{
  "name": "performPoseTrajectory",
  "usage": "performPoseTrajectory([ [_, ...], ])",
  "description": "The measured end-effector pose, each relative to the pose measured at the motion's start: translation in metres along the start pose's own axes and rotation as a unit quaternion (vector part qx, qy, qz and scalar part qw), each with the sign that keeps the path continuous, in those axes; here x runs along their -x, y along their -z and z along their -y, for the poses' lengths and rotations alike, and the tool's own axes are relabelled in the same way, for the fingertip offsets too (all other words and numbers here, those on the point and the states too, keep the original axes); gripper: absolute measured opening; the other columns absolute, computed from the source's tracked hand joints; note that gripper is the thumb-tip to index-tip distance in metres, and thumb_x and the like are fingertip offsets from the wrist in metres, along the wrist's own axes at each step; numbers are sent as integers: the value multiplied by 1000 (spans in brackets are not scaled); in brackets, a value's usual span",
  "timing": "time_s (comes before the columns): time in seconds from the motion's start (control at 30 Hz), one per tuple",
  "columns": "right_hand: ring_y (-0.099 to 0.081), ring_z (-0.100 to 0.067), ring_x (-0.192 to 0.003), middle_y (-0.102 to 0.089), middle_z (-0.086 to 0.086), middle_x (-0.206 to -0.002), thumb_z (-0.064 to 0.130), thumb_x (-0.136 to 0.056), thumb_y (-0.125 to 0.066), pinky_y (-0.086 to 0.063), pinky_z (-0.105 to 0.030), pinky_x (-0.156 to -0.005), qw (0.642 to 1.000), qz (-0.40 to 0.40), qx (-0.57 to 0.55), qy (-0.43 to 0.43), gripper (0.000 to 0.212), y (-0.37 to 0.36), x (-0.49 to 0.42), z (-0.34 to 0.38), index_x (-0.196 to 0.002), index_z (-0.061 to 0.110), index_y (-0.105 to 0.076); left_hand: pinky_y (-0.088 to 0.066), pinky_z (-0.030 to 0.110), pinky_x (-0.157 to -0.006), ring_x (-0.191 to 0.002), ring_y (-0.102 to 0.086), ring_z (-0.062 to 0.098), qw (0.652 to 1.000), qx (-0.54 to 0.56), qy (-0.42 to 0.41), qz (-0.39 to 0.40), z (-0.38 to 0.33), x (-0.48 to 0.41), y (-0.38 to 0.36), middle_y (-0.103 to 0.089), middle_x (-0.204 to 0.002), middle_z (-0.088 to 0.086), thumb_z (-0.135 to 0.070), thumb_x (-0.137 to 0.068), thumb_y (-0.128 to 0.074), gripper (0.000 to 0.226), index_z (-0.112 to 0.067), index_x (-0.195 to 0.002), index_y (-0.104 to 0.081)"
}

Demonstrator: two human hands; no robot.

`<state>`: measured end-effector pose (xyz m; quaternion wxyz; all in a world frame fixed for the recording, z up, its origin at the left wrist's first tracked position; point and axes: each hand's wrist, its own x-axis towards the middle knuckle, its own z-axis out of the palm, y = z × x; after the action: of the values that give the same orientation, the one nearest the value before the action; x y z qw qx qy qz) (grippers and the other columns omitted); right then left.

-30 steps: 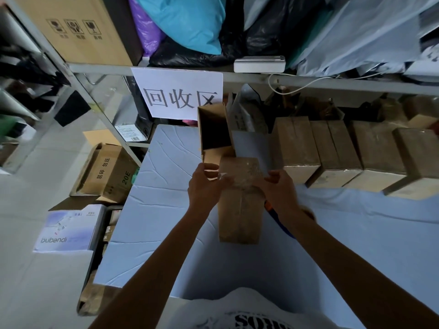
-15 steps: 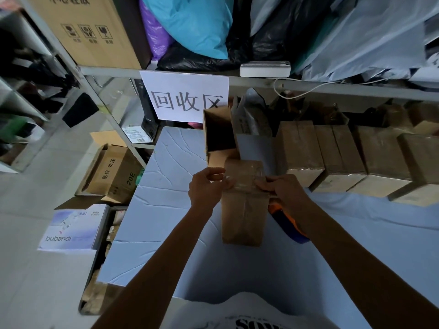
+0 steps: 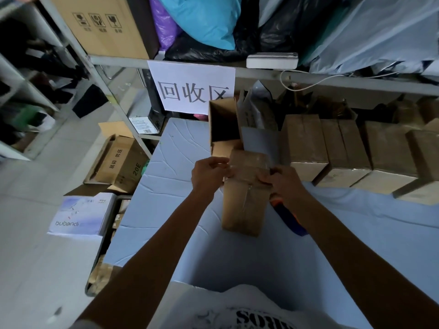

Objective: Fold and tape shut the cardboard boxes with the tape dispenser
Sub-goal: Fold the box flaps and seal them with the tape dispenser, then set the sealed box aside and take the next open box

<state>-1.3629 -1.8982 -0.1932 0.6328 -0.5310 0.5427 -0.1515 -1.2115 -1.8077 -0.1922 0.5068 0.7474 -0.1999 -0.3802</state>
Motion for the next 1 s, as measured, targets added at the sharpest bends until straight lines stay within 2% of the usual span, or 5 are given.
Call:
performPoseTrajectory([
  [0.4,-61,-19,-87,-65,-2,-88,22,-90,-56,-52,-25,-59,981,-105,-164,-23,11,93,0,-20,-89,17,-65,-43,28,-99,-119,-51,21,933,-181,-257,176,13,25,-70,-52,-134,10,-39,-76,-67,71,-10,-137,-46],
  [0.5,-63,-18,-81,-65,-3,-88,28,-91,-56,-52,-22,-53,976,-90,-198,-7,14,102,-2,-27,-92,17,-64,-43,5,-87,-114,-49,10,955,-113,-215,168,18,24,-74,-53,-134,8,-15,-93,-61,47,-10,-137,-46],
  [0.63,-66,-20,-91,-67,-6,-97,29,-90,-57,-53,-31,-76,967,1,-252,34,21,106,-5,-36,-101,12,-63,-52,29,-89,-118,-54,16,979,-94,-123,134,16,17,-73,-54,-133,-2,-38,-98,-47,44,-25,-140,-45],
  [0.73,-62,-21,-107,-66,-8,-115,19,-83,-63,-48,-35,-92,973,81,-202,75,33,99,-9,-38,-115,9,-62,-51,22,-64,-109,-58,17,996,-6,-12,93,8,12,-69,-59,-113,-9,-52,-96,-40,47,-24,-133,-50],
  [1.0,-69,-14,-88,-72,2,-90,21,-88,-64,-52,-20,-71,974,24,-162,157,12,82,-21,-36,-95,12,-67,-48,14,-49,-85,-58,7,996,44,49,63,4,2,-65,-60,-98,-10,-45,-92,-54,35,-20,-117,-53],
])
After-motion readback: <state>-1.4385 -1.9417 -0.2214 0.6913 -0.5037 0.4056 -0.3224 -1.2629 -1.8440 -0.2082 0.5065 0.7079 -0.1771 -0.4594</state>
